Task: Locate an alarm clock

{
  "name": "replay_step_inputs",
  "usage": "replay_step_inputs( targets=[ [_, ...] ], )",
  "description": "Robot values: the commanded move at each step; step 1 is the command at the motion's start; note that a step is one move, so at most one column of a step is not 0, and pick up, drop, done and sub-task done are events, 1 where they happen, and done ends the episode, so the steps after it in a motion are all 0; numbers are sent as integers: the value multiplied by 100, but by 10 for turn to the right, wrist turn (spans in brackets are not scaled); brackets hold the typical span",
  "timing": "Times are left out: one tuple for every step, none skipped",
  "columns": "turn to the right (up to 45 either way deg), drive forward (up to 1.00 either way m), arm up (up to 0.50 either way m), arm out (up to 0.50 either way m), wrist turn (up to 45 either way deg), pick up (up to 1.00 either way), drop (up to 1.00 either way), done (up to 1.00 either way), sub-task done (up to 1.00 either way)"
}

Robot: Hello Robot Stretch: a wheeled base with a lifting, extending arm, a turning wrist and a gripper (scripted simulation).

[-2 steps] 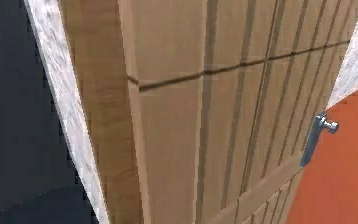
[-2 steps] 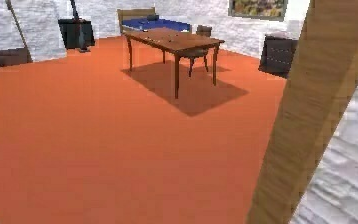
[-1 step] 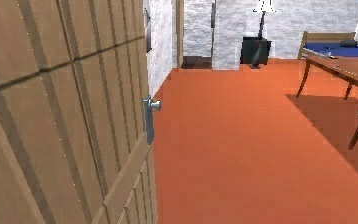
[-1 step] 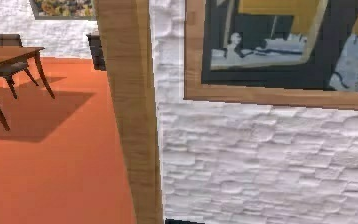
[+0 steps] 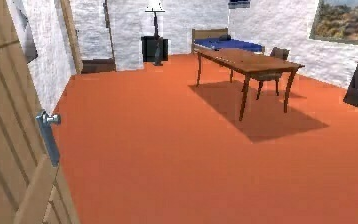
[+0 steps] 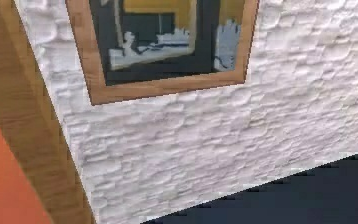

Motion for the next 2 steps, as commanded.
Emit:
replay_step_inputs(
  targets=[
    [0,80,0,0,0,0,0,0,0],
    [-360,0,0,0,0,0,0,0,0]
  ],
)
